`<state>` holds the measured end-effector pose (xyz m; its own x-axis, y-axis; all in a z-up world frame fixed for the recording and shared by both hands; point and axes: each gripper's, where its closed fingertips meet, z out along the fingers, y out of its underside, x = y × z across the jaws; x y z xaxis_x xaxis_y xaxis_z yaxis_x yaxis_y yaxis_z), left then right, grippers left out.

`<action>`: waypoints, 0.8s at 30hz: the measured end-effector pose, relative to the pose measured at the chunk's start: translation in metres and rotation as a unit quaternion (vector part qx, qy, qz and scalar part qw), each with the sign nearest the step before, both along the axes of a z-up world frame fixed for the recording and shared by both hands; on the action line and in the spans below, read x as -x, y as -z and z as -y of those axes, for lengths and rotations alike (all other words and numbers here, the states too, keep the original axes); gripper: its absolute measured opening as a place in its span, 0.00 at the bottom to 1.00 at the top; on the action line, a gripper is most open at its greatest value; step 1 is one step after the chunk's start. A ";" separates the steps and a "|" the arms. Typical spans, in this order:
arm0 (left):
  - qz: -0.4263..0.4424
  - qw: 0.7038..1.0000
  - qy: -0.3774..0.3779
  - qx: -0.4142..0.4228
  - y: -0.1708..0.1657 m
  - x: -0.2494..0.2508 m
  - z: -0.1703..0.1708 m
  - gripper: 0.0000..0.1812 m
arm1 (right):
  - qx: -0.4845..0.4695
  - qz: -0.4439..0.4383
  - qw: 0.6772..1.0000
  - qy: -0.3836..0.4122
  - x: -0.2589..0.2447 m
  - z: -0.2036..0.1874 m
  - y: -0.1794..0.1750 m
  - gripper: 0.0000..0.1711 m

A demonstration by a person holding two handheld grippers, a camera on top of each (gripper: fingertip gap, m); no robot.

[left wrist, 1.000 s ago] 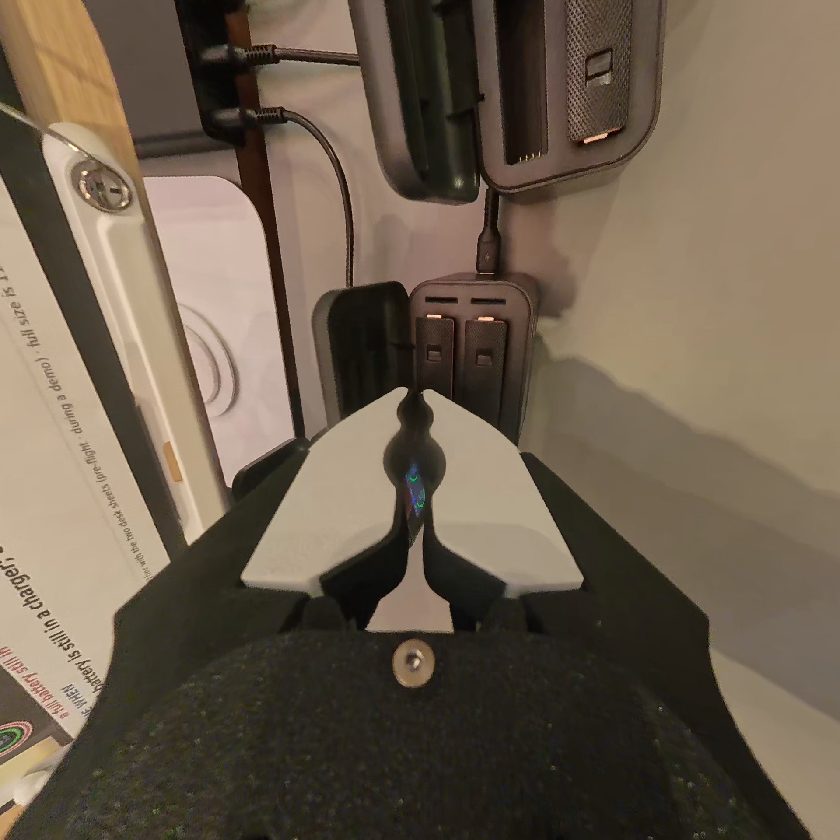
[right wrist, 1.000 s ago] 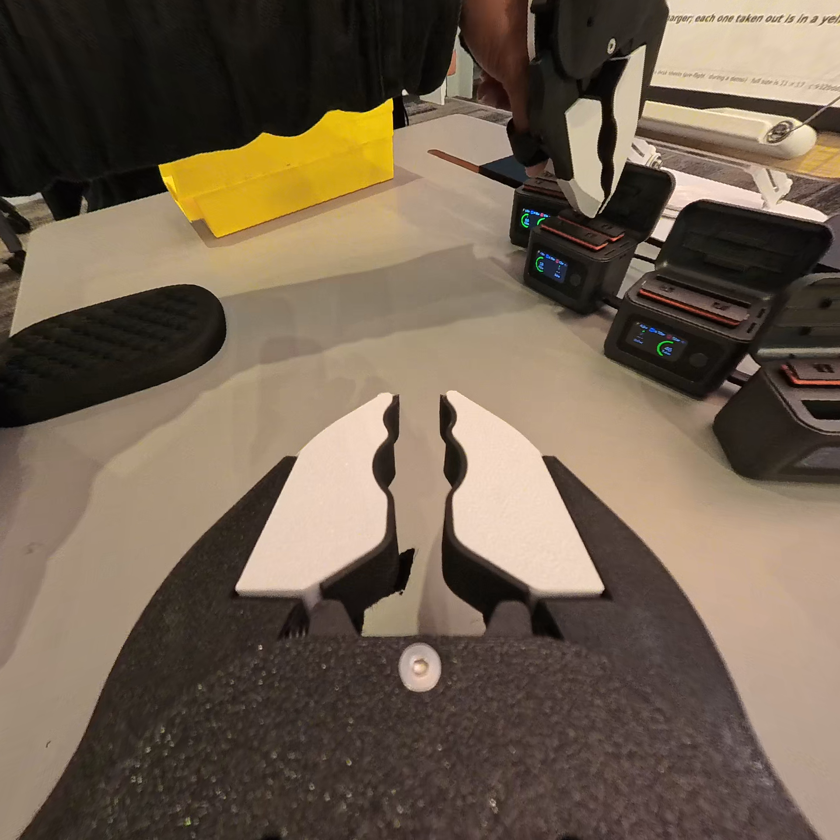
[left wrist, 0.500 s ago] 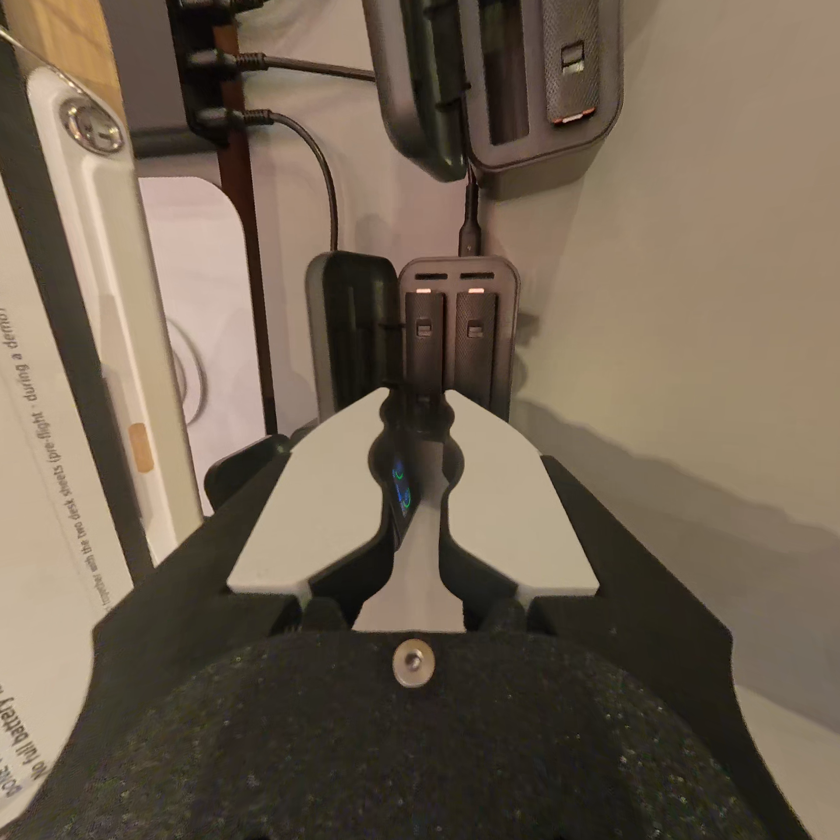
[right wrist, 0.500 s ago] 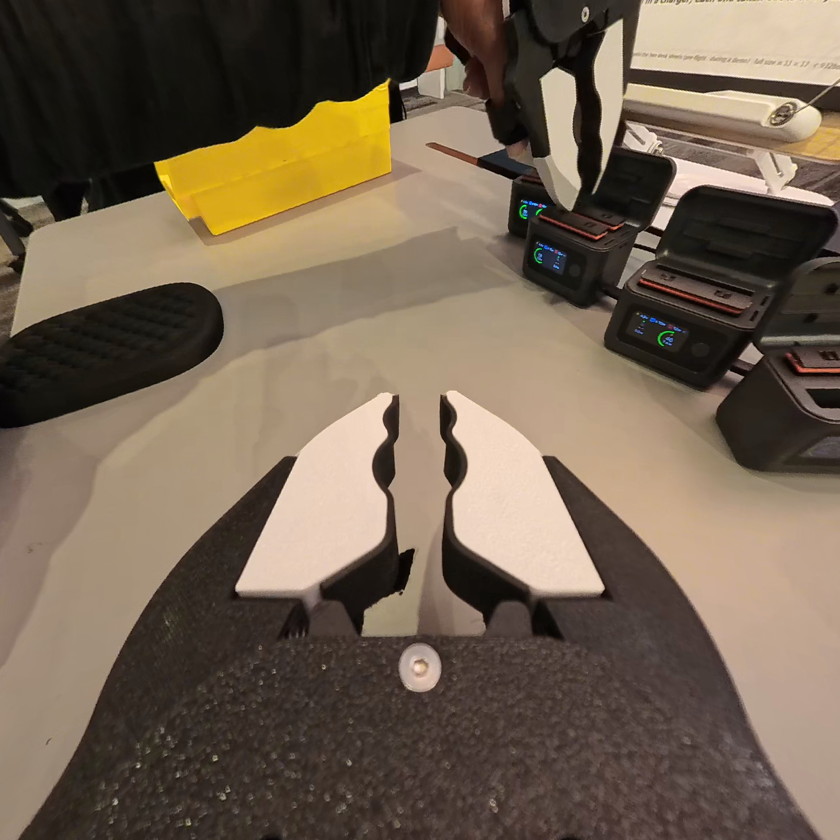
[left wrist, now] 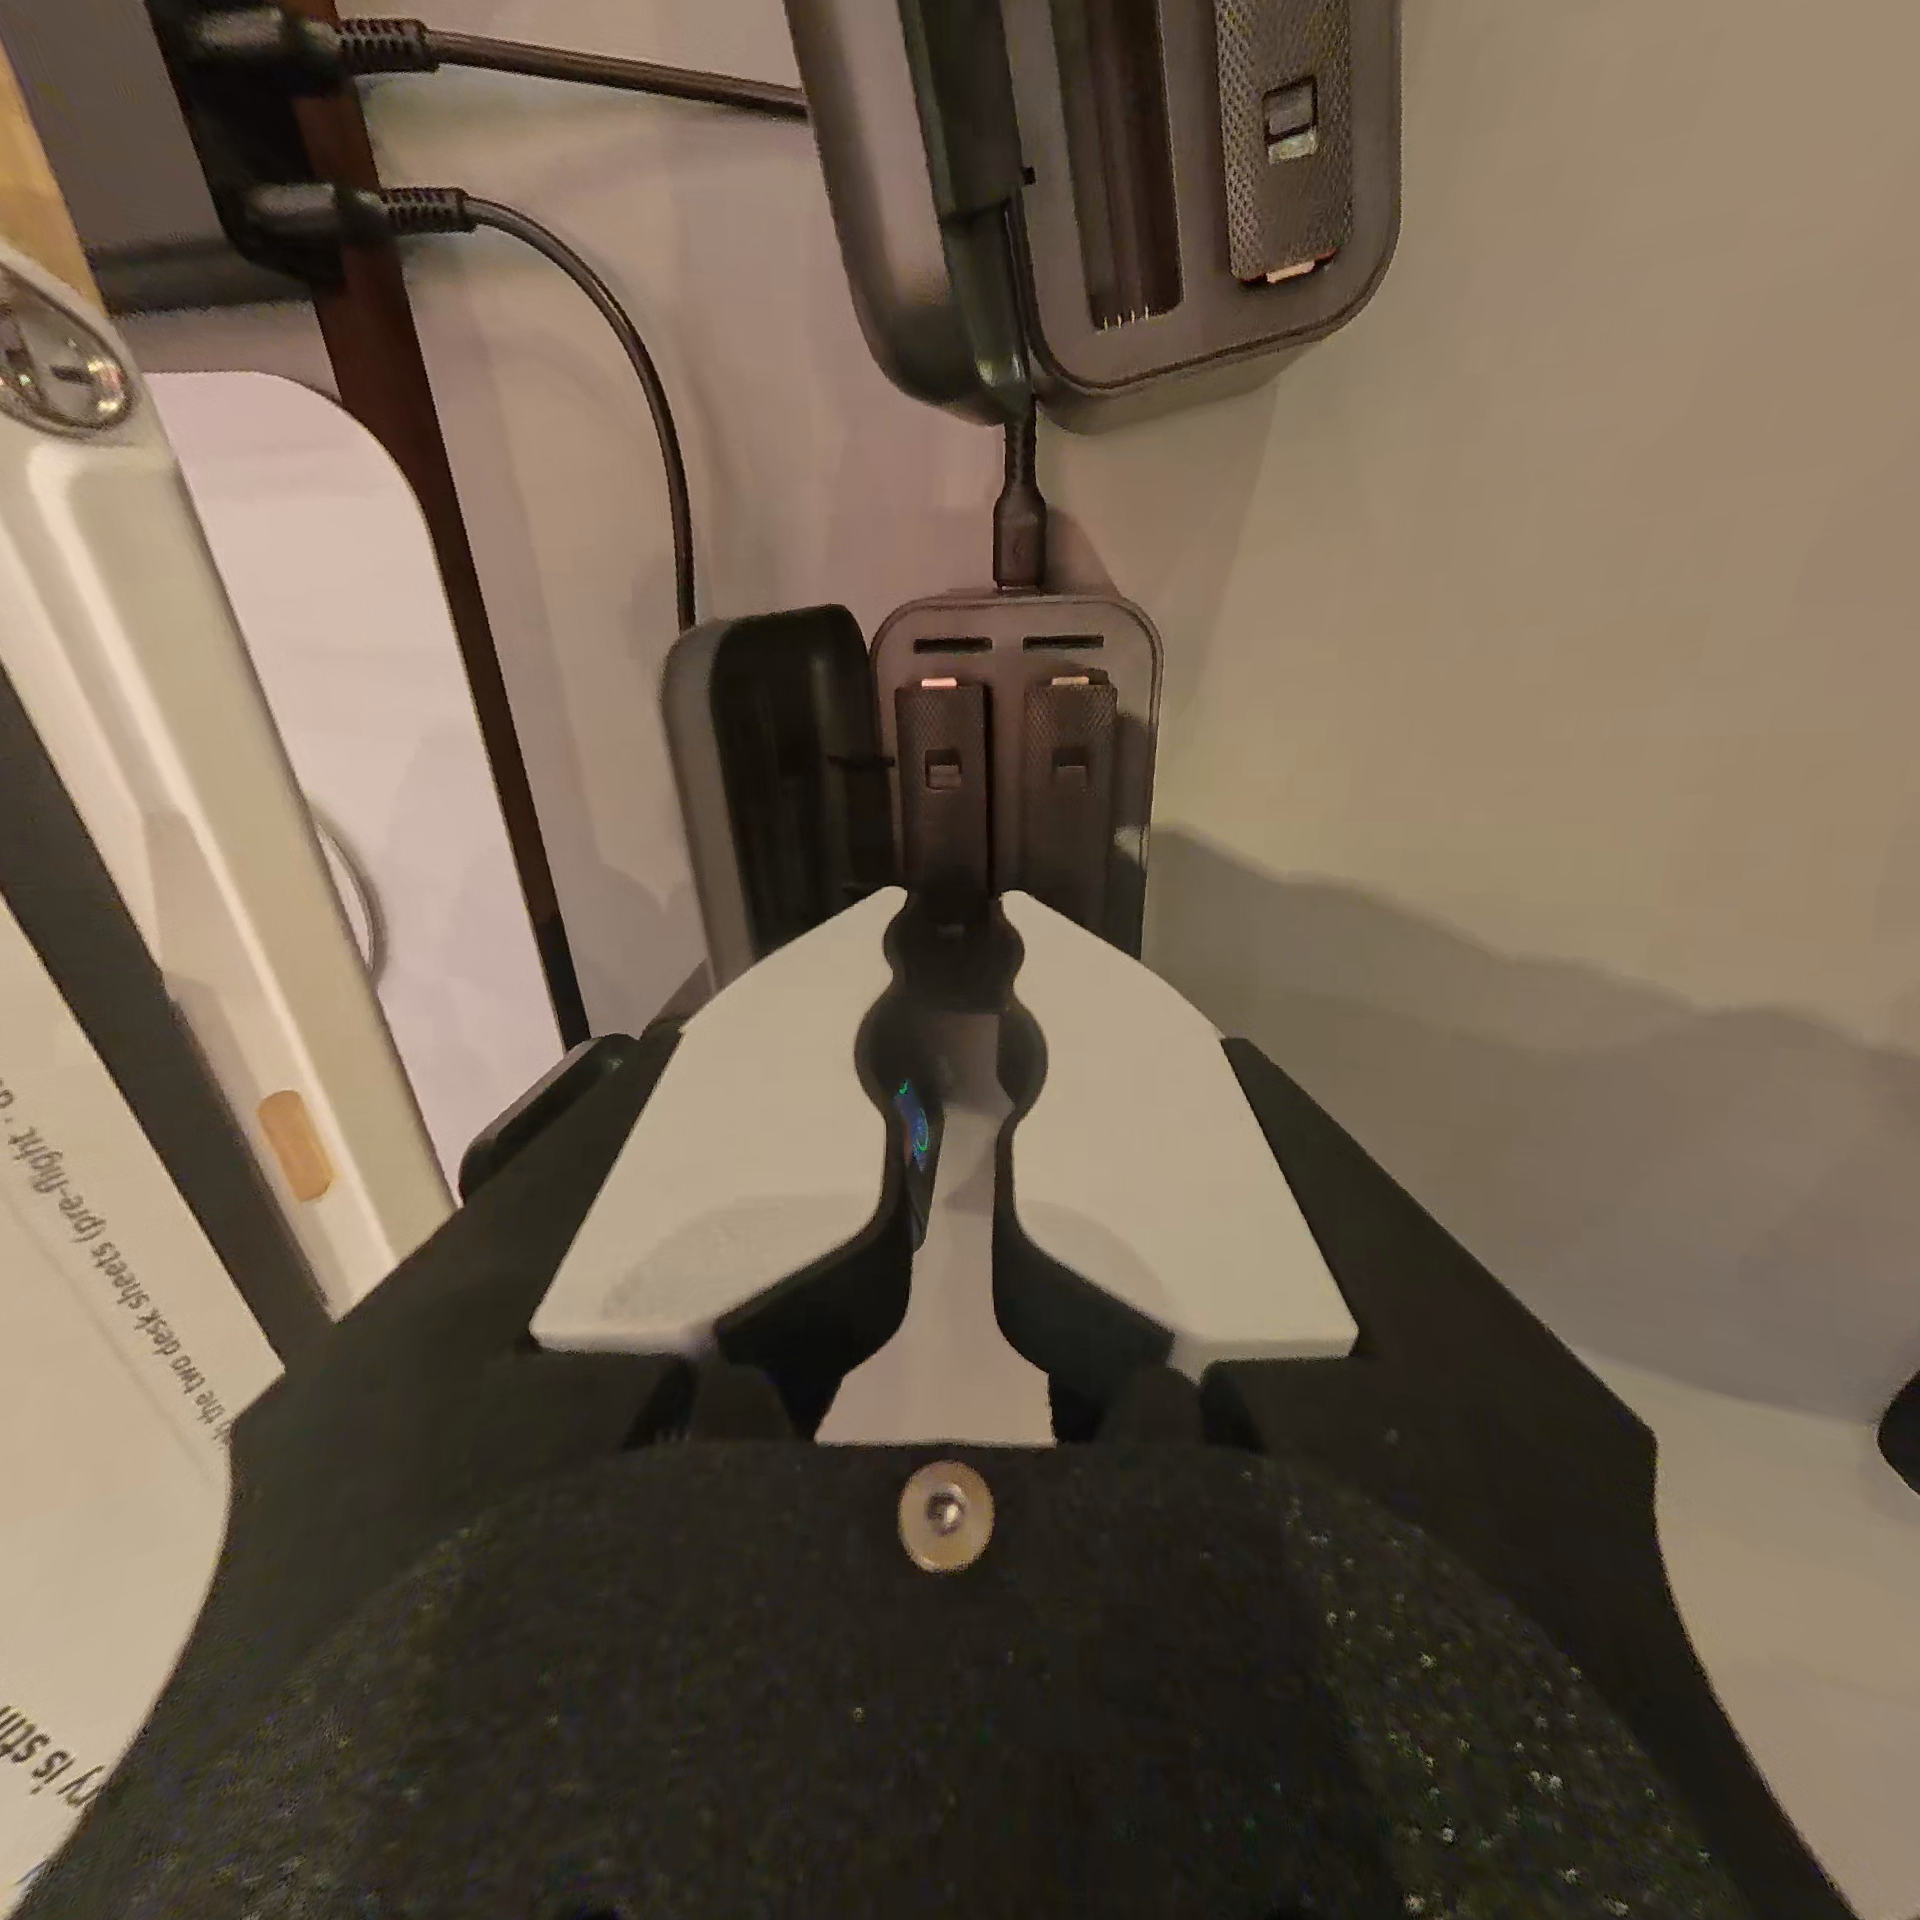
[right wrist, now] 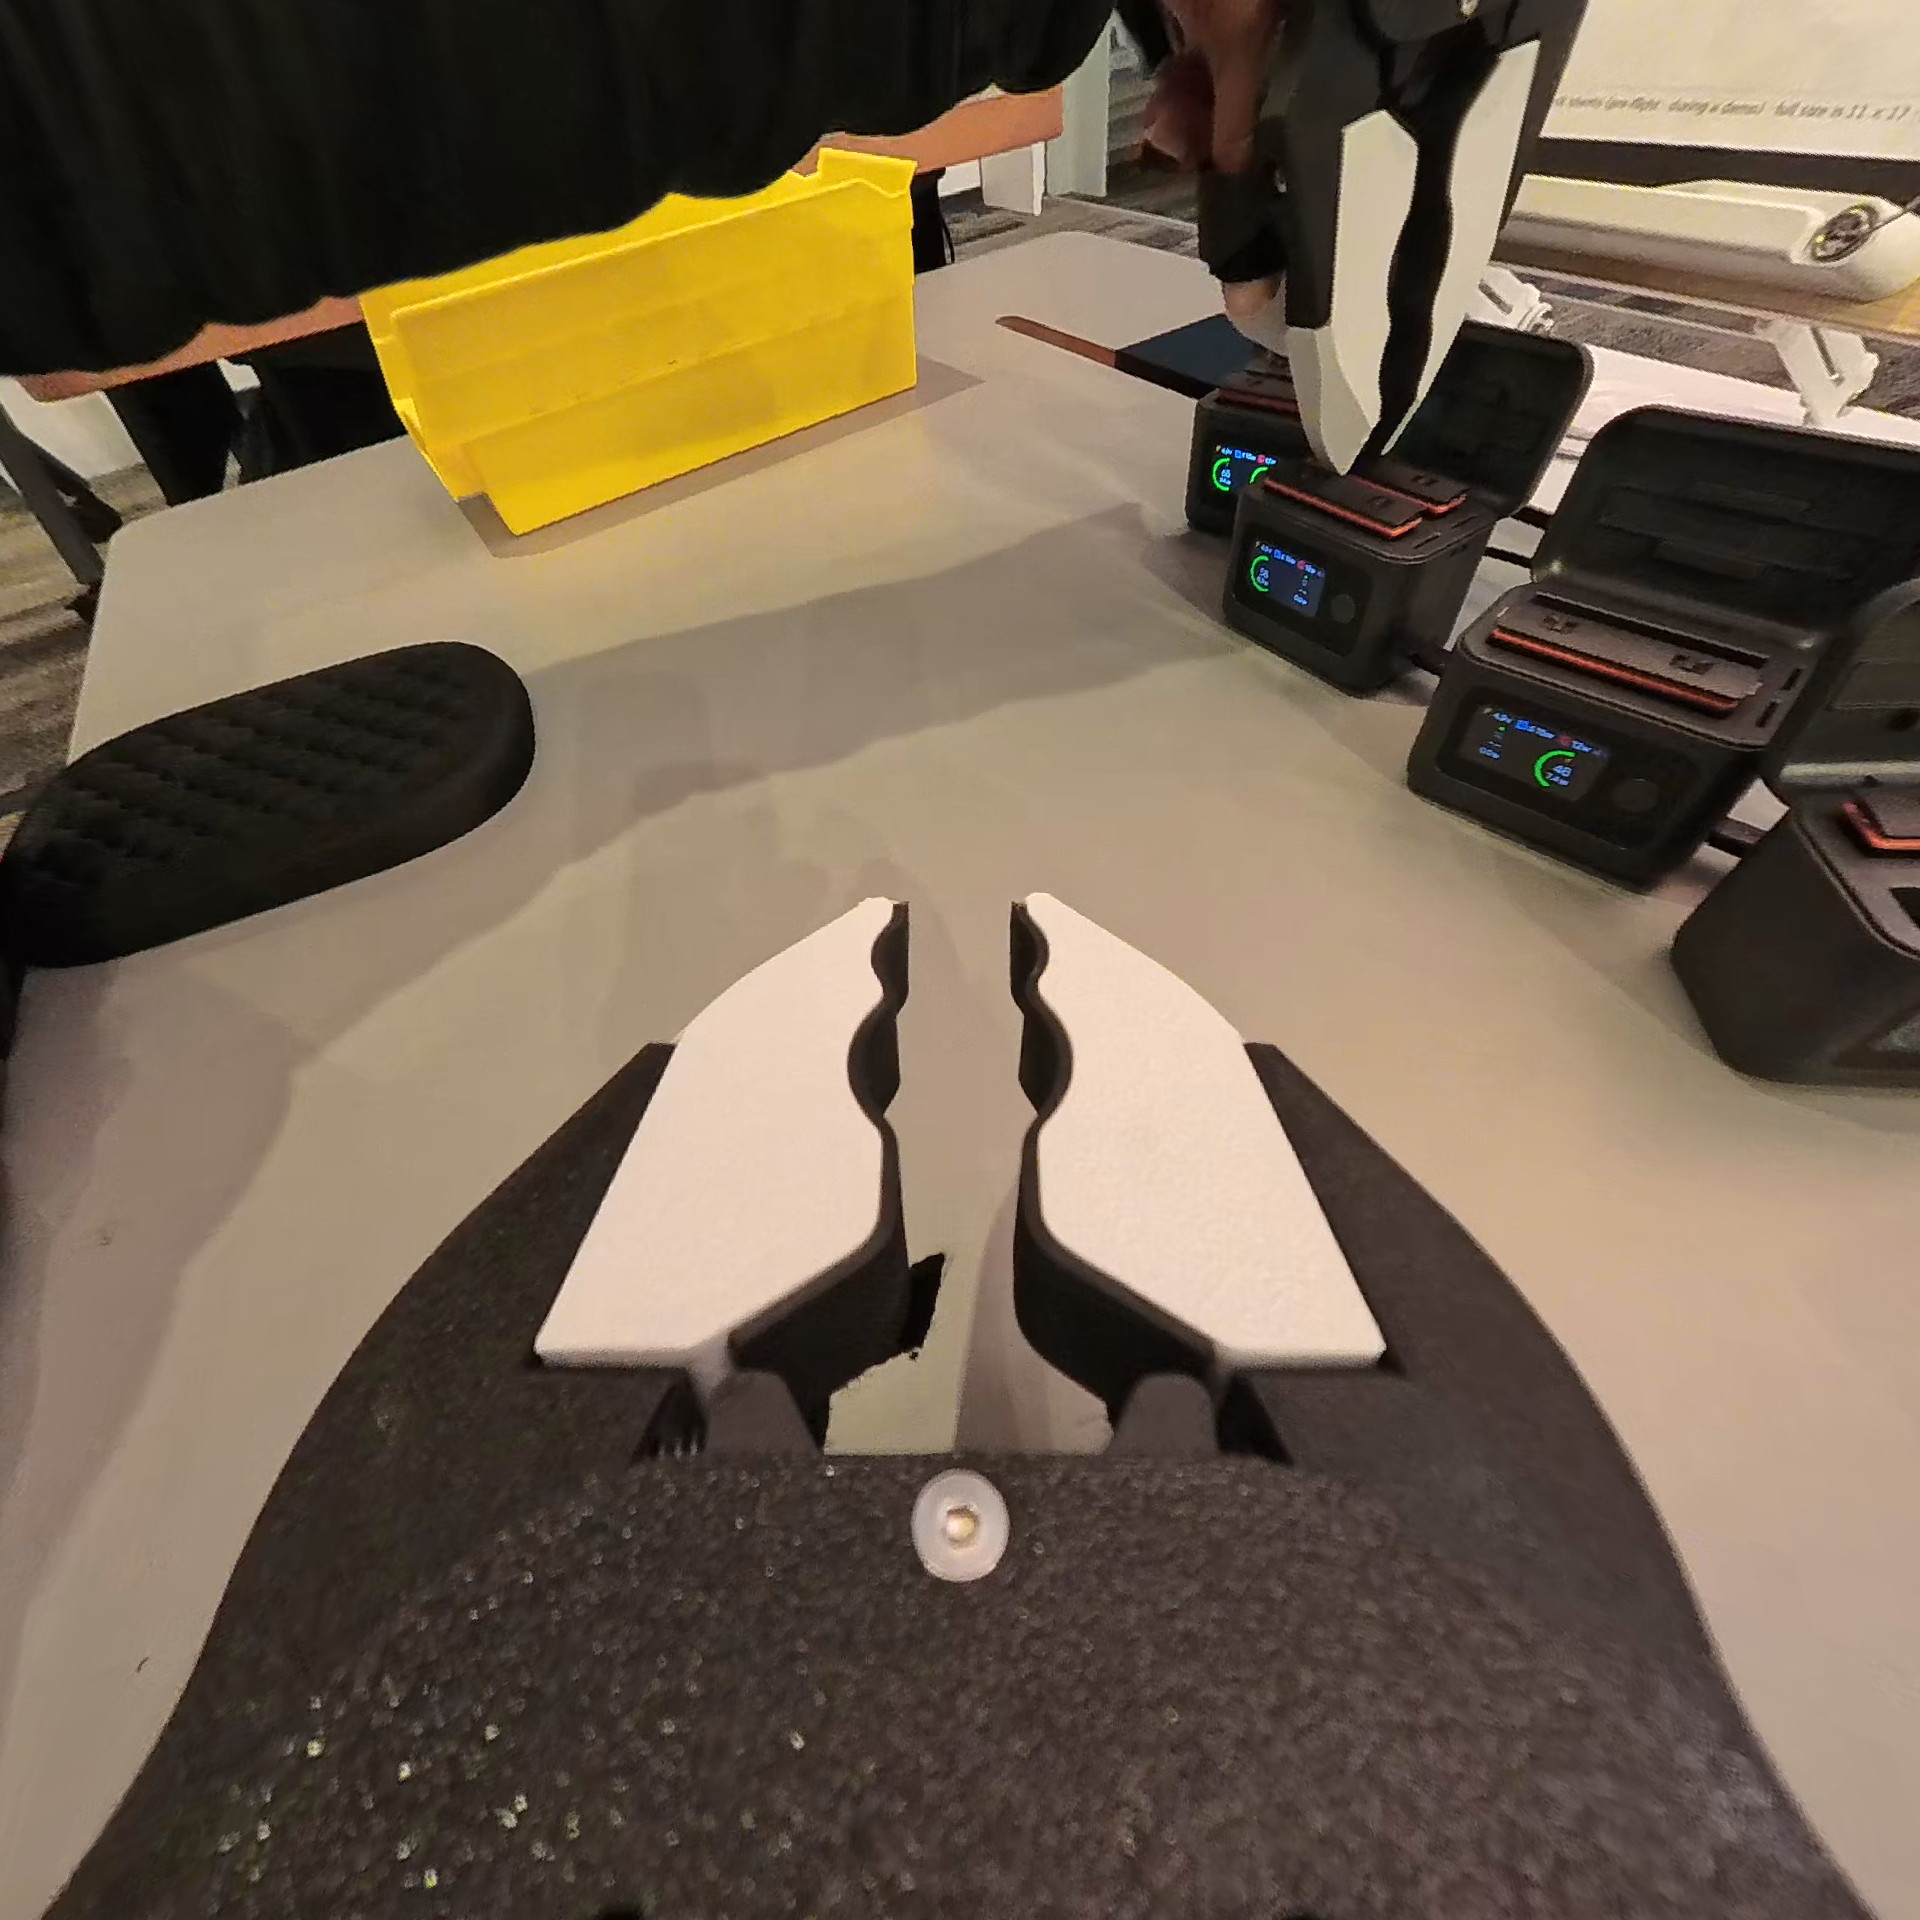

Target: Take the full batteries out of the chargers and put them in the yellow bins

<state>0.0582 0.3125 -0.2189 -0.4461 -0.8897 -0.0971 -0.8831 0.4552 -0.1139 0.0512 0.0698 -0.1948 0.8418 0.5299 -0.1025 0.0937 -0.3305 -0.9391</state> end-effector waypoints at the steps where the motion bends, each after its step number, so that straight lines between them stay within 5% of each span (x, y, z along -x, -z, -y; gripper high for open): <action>1: -0.005 1.000 -0.002 -0.003 0.000 0.000 0.000 0.06 | 0.000 0.001 1.000 -0.001 0.001 0.000 0.000 0.11; 13: 0.042 0.998 0.023 -0.048 -0.014 -0.008 -0.003 0.00 | 0.000 0.002 1.000 -0.001 0.000 0.001 0.000 0.11; 18: 0.209 0.974 -0.004 -0.083 -0.052 -0.028 -0.004 0.02 | 0.000 0.000 1.000 0.001 -0.002 0.000 0.000 0.11; 24: 0.444 0.889 -0.057 -0.089 -0.133 0.003 0.027 0.07 | 0.003 -0.001 1.000 0.004 -0.003 -0.001 0.002 0.11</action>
<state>0.0547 0.2851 -0.0857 -0.0299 -0.8593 -0.5106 -0.5219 0.4491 -0.7252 0.0545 0.0705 -0.1964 0.8462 0.5219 -0.1073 0.0891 -0.3372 -0.9372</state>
